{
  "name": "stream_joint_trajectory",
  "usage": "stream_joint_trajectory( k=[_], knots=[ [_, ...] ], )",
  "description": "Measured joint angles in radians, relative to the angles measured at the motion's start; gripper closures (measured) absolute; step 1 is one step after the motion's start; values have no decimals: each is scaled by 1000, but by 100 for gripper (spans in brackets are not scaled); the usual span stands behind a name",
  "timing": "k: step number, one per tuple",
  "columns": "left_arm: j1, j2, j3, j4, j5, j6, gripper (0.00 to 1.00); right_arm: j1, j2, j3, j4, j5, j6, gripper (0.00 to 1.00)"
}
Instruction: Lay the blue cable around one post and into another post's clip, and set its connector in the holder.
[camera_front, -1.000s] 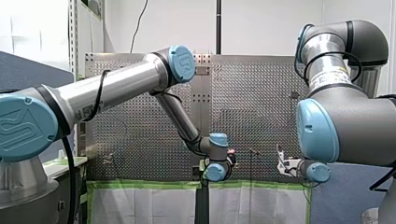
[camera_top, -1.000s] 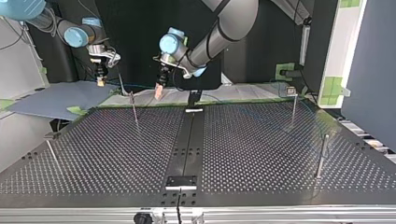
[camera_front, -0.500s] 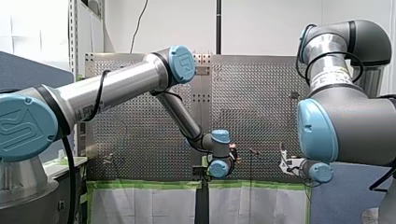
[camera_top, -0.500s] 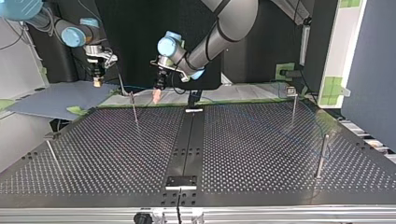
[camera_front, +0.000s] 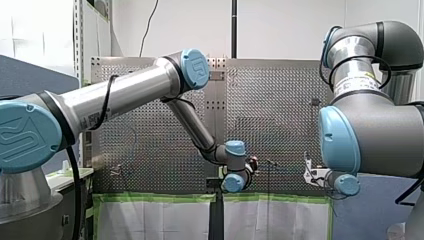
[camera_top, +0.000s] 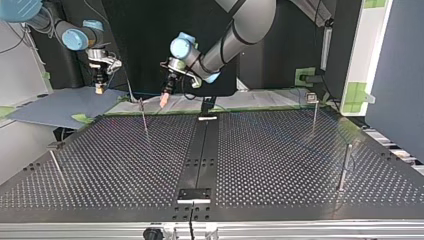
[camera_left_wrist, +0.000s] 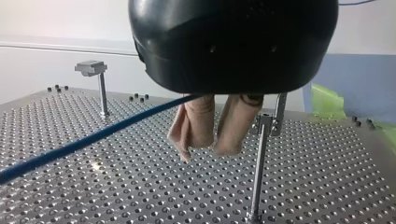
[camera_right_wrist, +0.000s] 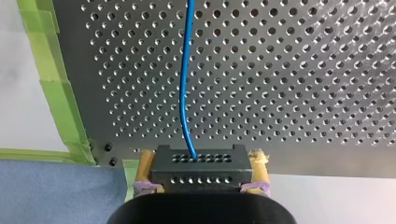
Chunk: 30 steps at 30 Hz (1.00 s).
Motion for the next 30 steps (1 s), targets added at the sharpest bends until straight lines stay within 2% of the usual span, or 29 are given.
stream_joint_trajectory(
  k=[5, 11, 25, 30],
  knots=[
    [5, 0, -21, 47, 4, 0, 76, 0, 0, -5, 2, 2, -3, 100],
    [9, -1, -24, 75, 18, -8, 76, 2, 0, -11, 3, 2, -2, 100],
    [24, -1, -15, 79, 16, -34, 78, 21, 2, -52, 3, -1, 2, 100],
    [23, -28, 12, 57, 16, -40, 78, 26, 3, -54, -1, -1, 2, 100]
  ],
)
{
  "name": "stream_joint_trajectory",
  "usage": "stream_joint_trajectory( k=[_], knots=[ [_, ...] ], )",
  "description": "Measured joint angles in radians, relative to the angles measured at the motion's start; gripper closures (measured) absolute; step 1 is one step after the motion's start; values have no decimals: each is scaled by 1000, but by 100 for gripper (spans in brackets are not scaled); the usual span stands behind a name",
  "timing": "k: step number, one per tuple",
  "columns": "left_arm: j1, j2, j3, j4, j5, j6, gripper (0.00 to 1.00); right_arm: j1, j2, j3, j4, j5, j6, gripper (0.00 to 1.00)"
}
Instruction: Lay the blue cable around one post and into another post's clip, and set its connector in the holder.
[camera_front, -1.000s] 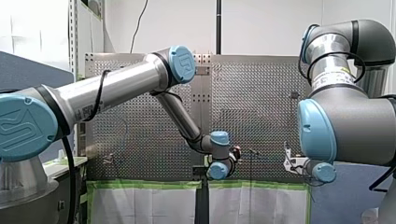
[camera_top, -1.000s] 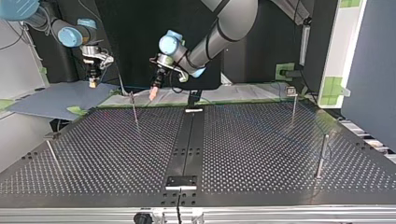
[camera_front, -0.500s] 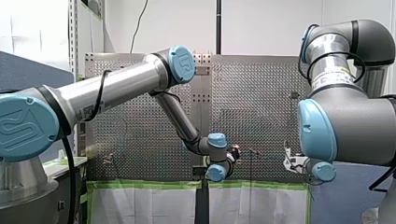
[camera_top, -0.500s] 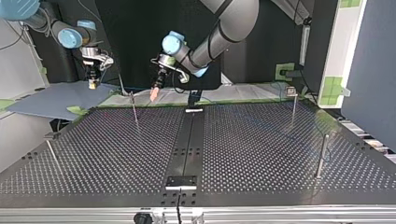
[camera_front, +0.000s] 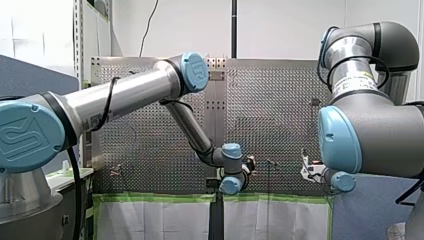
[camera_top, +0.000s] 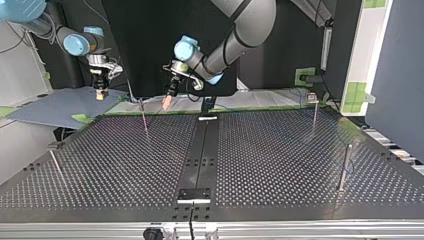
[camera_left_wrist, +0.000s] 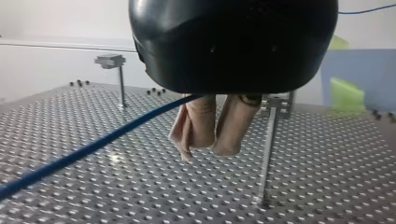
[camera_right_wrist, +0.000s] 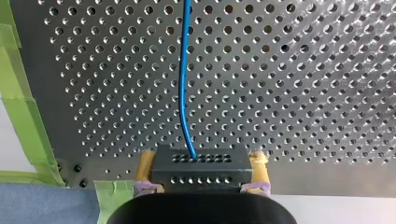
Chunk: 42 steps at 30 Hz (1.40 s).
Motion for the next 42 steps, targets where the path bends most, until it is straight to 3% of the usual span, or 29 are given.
stream_joint_trajectory(
  k=[4, 11, 15, 16, 32, 37, 42],
  knots=[
    [-3, -40, 40, -32, 1, -6, 81, 4, 1, 0, -5, -1, -1, 100],
    [-5, -91, 89, -33, 3, -18, 83, 6, 3, -9, -11, -1, 2, 100],
    [-3, -94, 94, -32, 2, -19, 83, 6, 4, -23, -3, -1, 3, 100],
    [-3, -95, 95, -32, 1, -19, 87, 6, 4, -26, -2, -1, 3, 100],
    [-2, -95, 135, -35, -44, -2, 87, 1, 8, -36, -12, -1, 15, 100],
    [-3, -95, 140, -40, -38, 1, 87, 0, 11, -46, -12, -2, 24, 100],
    [-10, -94, 139, -77, -18, 35, 87, -4, 13, -50, 0, 1, 20, 100]
  ],
)
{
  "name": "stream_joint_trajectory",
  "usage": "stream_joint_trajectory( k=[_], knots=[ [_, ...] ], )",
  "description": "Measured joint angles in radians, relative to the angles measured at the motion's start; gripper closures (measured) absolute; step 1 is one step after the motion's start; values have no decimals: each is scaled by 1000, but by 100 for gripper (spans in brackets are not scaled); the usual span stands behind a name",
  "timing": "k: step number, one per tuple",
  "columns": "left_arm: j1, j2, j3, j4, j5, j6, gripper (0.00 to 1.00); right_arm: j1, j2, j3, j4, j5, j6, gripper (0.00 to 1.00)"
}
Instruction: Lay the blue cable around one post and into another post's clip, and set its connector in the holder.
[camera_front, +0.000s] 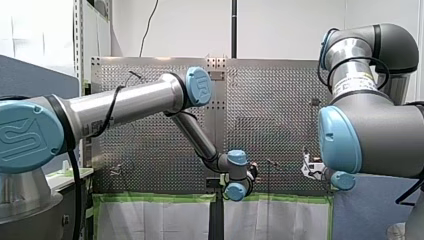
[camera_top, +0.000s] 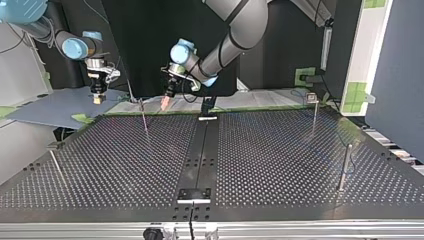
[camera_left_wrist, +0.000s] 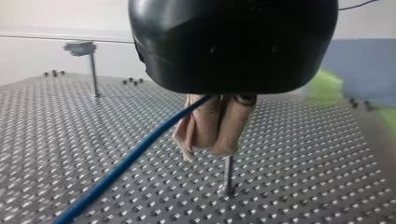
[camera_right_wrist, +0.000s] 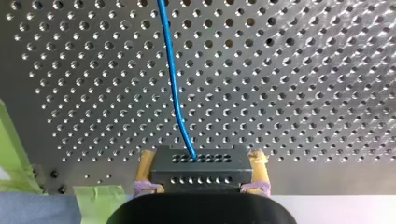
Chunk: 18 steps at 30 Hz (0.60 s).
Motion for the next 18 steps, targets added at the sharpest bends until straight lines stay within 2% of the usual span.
stream_joint_trajectory(
  k=[9, 13, 18],
  knots=[
    [-23, 1, -2, -81, 7, 83, 87, -4, 3, 0, 24, 19, -23, 100],
    [-30, 3, -3, -92, 14, 112, 87, -6, 4, 0, 25, 22, -24, 100],
    [-35, 15, -3, -95, 24, 120, 87, -7, 5, 0, 20, 22, -20, 100]
  ],
)
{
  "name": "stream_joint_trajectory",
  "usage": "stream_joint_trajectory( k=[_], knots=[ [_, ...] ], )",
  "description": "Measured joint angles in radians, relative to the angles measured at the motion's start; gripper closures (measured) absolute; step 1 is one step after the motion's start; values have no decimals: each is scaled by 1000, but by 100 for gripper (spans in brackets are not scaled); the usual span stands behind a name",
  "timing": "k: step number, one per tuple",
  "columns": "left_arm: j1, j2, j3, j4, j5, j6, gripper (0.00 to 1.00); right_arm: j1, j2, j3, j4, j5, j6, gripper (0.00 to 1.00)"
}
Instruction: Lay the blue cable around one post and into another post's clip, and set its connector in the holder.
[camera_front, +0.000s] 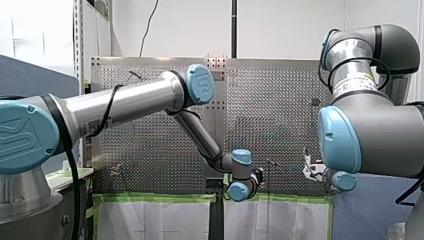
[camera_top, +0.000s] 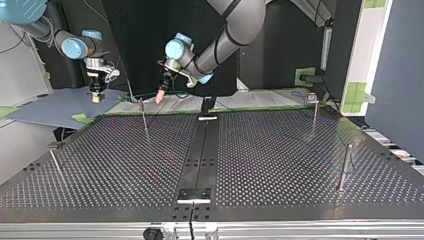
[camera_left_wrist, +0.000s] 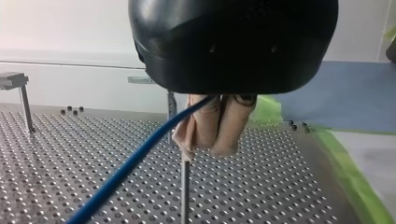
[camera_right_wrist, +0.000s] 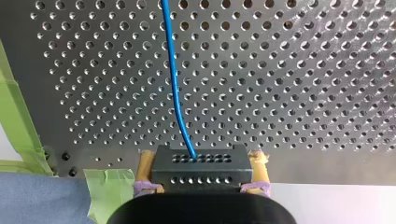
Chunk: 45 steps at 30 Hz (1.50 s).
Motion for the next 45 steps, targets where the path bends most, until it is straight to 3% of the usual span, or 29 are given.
stream_joint_trajectory(
  k=[14, 29, 45],
  knots=[
    [3, 57, -30, 12, 18, -18, 87, -5, 2, 0, -6, 0, 10, 100],
    [33, 47, -26, 51, 16, -107, 87, -6, 3, -18, -1, 0, 33, 100],
    [41, 37, -24, 37, 23, -119, 87, -6, 5, -29, 10, 0, 37, 100]
  ],
)
